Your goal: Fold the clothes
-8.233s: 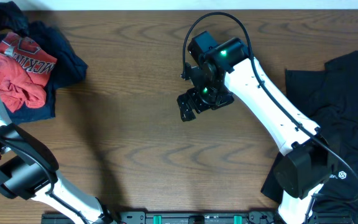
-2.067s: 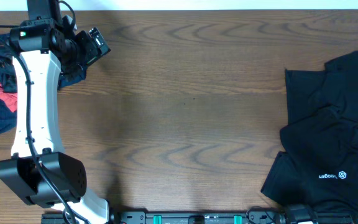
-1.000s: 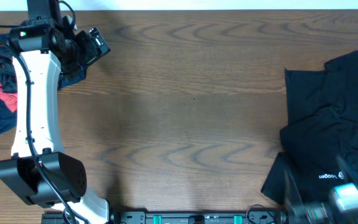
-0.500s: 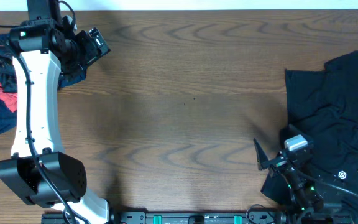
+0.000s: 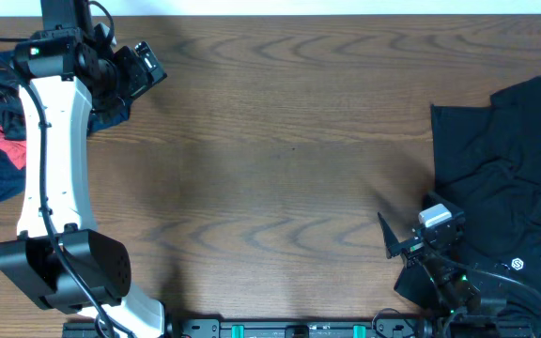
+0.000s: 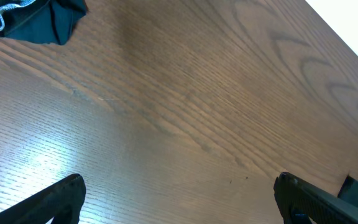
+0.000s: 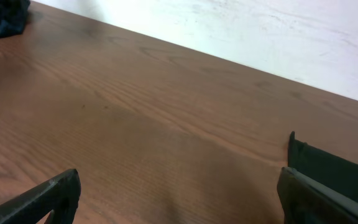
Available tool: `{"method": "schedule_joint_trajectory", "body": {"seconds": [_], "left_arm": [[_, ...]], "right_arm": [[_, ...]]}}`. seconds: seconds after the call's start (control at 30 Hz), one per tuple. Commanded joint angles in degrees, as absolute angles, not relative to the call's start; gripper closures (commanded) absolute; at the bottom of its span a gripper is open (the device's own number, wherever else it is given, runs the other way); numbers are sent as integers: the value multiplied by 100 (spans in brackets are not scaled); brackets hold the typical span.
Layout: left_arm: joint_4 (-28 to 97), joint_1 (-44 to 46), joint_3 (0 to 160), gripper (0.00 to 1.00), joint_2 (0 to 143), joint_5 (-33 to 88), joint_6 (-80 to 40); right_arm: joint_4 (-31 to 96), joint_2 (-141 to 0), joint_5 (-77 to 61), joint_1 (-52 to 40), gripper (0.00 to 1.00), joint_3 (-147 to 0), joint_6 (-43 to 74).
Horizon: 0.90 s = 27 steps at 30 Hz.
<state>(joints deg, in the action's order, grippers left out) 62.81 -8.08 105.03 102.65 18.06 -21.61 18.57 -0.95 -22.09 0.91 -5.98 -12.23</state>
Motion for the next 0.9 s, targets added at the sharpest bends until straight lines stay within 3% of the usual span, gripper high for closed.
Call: {"method": "schedule_joint_trajectory", "body": {"seconds": [0.0,0.87], "left_arm": [[6296,-816,10523,2,10269,1857,-2169],[6392,-816,10523,2,10269,1680,-1994]], "right_arm": [[1848,-34,-2252,16,1,-569,-1337],[1848,-34,-2252,16,1,-569,-1337]]}}
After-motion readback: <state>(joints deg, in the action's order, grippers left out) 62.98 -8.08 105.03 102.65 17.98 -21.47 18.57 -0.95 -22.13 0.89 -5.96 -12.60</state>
